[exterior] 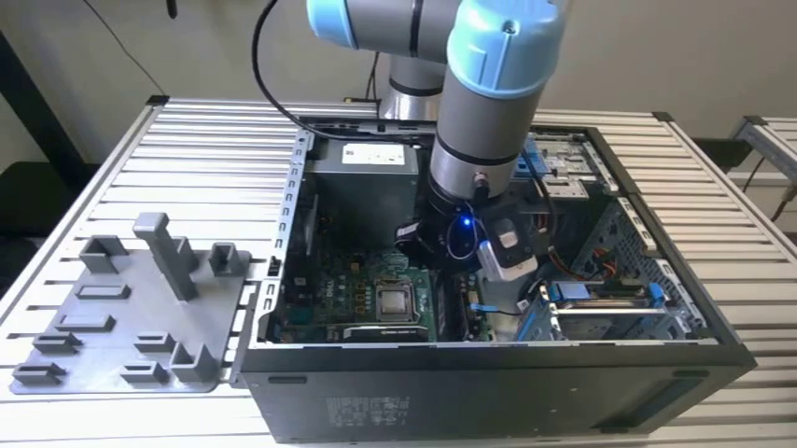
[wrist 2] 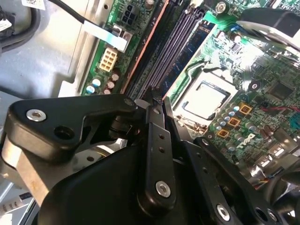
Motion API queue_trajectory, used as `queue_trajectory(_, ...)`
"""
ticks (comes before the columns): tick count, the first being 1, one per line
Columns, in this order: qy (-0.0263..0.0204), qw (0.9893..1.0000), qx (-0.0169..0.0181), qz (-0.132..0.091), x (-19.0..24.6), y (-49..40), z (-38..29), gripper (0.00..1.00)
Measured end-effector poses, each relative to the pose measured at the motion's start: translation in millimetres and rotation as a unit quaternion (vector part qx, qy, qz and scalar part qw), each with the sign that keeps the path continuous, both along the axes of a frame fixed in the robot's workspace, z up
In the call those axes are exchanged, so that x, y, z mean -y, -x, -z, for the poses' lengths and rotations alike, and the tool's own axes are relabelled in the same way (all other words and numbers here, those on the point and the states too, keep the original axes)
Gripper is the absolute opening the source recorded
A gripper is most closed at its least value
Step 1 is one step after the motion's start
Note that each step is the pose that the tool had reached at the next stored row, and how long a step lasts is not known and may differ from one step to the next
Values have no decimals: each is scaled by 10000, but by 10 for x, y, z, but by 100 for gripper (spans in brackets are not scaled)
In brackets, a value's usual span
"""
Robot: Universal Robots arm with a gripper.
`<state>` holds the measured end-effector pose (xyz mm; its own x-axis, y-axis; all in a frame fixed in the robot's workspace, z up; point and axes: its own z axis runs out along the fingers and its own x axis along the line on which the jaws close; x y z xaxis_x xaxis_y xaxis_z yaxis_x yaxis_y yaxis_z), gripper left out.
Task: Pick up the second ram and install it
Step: 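Insert the second ram into the second slot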
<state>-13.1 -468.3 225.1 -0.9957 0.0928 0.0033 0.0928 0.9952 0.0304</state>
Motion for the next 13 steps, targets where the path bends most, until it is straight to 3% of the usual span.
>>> queue_trajectory(13,3,10000,-1,-18,24,2,44,14)
